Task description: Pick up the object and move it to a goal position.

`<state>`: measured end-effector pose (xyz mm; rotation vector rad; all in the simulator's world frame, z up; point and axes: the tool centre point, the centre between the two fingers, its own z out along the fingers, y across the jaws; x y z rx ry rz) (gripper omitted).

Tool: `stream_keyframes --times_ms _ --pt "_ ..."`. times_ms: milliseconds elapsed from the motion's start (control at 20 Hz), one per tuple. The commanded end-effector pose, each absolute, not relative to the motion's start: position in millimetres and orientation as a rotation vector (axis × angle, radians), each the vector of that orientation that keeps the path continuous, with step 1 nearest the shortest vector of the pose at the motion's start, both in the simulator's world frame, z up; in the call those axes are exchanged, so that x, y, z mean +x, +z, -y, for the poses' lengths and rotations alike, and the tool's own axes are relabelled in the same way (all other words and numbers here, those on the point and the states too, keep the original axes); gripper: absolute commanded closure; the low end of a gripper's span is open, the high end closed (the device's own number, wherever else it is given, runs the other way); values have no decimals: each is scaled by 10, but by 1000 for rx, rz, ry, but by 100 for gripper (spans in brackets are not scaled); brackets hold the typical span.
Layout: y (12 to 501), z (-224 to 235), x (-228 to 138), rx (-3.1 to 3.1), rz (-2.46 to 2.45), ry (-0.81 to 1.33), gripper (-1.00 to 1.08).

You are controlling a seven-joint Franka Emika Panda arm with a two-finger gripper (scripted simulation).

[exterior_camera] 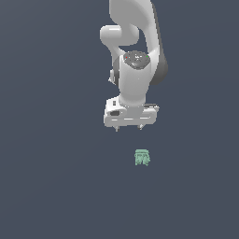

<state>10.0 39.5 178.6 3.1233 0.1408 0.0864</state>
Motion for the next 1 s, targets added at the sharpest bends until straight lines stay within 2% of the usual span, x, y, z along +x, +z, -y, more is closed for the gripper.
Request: stream_keyframes --times_ms 0,450,950 --pt "1786 -395 100 3123 -141 86 -92" --pt "1704 -719 24 3139 -175 39 -92" --pt "1639 -753 117 3141 -153 36 -92"
